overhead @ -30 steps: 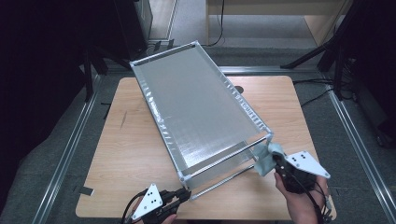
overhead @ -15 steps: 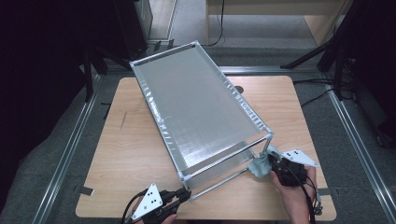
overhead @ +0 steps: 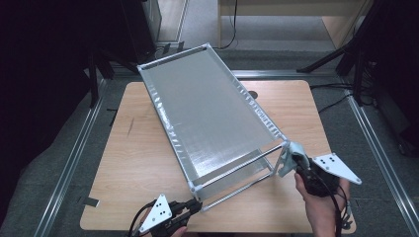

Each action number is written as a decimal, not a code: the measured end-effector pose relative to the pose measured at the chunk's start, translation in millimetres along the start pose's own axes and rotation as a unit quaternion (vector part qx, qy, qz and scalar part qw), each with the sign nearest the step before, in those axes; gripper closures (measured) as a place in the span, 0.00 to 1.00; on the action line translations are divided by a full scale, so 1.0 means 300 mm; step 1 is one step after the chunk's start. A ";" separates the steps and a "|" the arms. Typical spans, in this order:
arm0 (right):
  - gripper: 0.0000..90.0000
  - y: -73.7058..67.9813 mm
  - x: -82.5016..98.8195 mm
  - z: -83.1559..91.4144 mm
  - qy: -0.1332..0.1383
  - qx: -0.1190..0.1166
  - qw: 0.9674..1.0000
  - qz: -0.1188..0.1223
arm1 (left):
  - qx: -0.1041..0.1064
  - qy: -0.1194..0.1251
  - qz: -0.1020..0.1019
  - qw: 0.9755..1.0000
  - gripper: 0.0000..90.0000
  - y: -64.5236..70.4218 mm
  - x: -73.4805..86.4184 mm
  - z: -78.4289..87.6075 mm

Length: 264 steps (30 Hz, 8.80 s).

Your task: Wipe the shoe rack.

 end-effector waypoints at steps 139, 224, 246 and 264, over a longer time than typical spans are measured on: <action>0.30 -0.366 0.239 -0.108 -0.103 -0.174 0.979 0.001 | -0.131 -0.022 0.084 0.988 0.35 -0.214 0.000 -0.055; 0.52 0.232 0.051 -0.024 -0.012 -0.046 0.996 -0.079 | -0.195 -0.078 0.084 0.974 0.85 -0.221 0.098 0.334; 0.82 0.311 0.240 -0.160 -0.155 0.111 0.980 -0.064 | -0.204 -0.088 0.095 0.970 0.86 -0.219 0.107 0.308; 0.90 0.105 -0.008 0.033 0.021 0.007 1.000 -0.020 | -0.204 -0.086 0.106 0.969 0.86 -0.214 0.107 0.306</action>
Point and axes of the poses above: each handheld gripper's, and its own axes: z roughly backward along the jaws, x roughly out of its underside, y roughly to its right, the point moved 2 cm from there along -z, roughly forward along the jaws, and after that the axes turned 15 degrees about -z, right-handed, at the moved point
